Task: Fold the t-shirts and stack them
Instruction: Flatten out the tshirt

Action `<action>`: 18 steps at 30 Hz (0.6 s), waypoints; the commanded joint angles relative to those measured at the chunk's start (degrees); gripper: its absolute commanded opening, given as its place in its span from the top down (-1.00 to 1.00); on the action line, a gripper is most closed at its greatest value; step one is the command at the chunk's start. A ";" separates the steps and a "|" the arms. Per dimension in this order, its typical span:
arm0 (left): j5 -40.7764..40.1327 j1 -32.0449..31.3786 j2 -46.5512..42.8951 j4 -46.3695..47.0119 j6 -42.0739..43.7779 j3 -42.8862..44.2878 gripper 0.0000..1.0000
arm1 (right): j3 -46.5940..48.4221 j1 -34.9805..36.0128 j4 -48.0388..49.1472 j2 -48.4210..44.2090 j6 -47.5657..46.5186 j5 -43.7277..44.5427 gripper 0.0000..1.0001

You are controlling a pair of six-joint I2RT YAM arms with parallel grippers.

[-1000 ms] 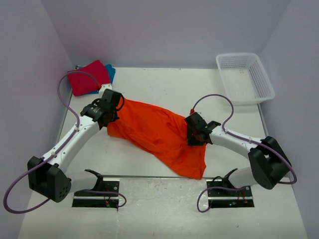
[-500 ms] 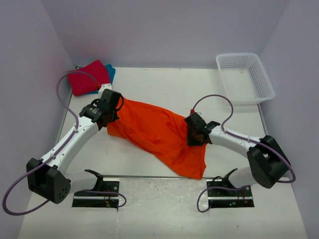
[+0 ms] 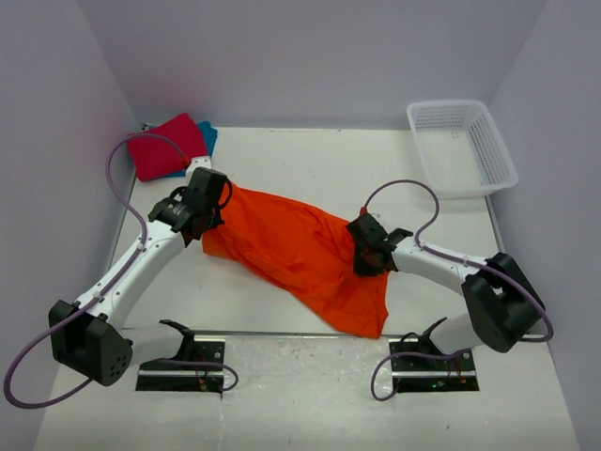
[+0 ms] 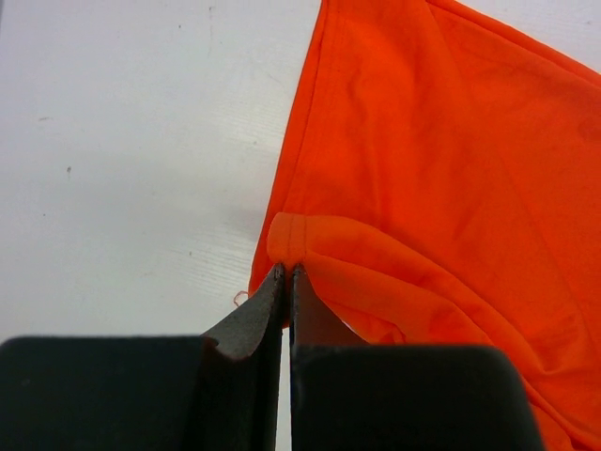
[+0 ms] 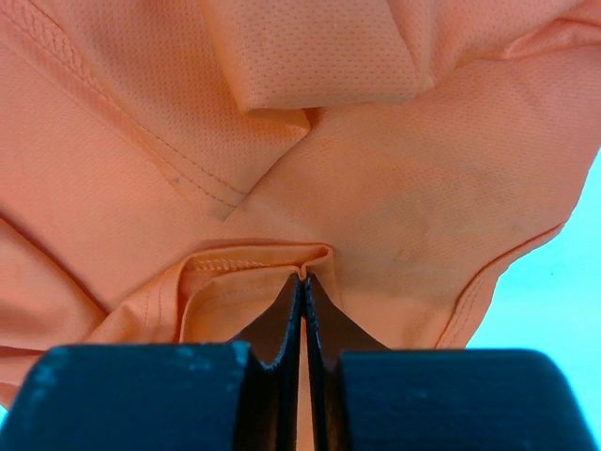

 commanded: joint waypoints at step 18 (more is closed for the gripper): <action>-1.12 1.32 0.08 -8.71 5.04 23.88 1.00 | 51.77 -6.78 -19.12 -14.51 -25.35 23.44 1.00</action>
